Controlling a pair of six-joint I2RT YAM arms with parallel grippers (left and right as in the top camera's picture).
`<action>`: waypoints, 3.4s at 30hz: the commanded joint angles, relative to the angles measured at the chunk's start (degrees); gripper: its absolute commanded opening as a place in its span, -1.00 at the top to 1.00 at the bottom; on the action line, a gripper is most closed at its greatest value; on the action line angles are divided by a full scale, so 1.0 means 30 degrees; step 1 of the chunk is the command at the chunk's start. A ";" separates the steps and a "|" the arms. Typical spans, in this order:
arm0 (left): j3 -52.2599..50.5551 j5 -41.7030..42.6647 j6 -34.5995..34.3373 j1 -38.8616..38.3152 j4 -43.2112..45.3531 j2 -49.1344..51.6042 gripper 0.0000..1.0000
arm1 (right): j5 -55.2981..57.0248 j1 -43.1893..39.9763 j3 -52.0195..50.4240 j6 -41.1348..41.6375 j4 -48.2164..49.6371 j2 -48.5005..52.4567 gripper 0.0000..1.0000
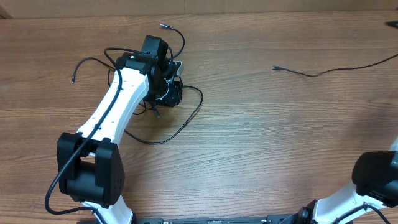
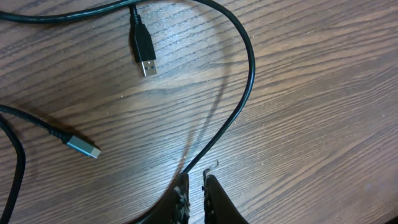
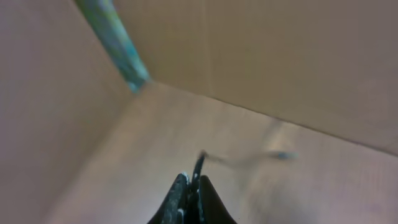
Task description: Untangle cables
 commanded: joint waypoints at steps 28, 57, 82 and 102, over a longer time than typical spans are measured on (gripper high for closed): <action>0.0073 -0.0058 -0.0117 -0.0168 -0.0270 -0.0146 0.79 | -1.3682 0.0182 -0.2696 -0.4874 -0.7038 -0.0197 -0.44; 0.0066 -0.0051 -0.0117 -0.0277 -0.0561 -0.0146 0.83 | -0.5238 1.0542 -1.3719 0.5173 0.6513 0.0568 -0.57; 0.0073 -0.0051 -0.0124 -0.0277 -0.0736 -0.0146 0.84 | -0.6943 0.8422 -0.2084 0.0211 -0.4750 0.5435 -0.45; 0.0073 -0.0051 -0.0117 -0.0277 -0.0911 -0.0146 0.85 | -0.8145 0.8670 -0.2922 0.4357 -0.4830 0.9063 -0.44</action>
